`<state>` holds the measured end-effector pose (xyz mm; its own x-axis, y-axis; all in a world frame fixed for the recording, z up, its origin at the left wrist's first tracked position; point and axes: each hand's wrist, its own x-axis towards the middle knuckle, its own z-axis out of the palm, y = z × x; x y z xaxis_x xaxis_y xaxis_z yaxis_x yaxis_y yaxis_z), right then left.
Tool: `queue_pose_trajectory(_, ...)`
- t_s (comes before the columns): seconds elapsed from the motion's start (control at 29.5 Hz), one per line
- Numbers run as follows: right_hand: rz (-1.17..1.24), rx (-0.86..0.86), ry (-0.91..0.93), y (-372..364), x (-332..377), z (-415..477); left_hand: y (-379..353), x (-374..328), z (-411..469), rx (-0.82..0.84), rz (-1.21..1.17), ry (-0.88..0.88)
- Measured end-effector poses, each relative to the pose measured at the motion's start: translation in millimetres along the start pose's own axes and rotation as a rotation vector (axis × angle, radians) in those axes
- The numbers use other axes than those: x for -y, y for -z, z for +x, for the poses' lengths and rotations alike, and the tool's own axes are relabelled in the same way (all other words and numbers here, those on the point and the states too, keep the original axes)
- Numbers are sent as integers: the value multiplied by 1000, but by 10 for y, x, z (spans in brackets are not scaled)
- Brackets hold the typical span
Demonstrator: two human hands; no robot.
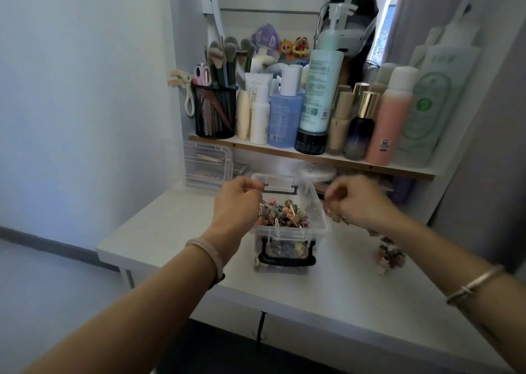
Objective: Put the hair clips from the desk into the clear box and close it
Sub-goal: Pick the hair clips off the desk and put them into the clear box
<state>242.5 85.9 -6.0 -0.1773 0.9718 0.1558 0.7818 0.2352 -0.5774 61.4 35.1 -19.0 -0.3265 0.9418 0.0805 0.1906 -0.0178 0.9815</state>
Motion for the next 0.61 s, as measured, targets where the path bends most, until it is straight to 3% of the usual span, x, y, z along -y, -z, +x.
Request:
queue_pose_trajectory(0.1, 311, 19, 113, 103, 357, -24, 11, -6, 7, -3, -1, -9)
queue_pose_trajectory(0.17, 311, 88, 193, 84, 492, -41, 35, 4, 19, -16, 5, -14)
queue_pose_trajectory(0.24, 291, 42, 209, 27, 471, 16, 88, 20, 38, -27, 13, -21)
queue_pose_trajectory(0.34, 44, -29, 134, -63, 195, 131, 173, 26, 78, -36, 28, -22)
queue_pose_trajectory(0.44, -381, 115, 132, -261, -128, 229, 247, 49, 122, -43, 44, -21)
queue_pose_trajectory(0.61, -489, 196, 124, -429, -204, 319, 246, 48, 163, -41, 56, -38)
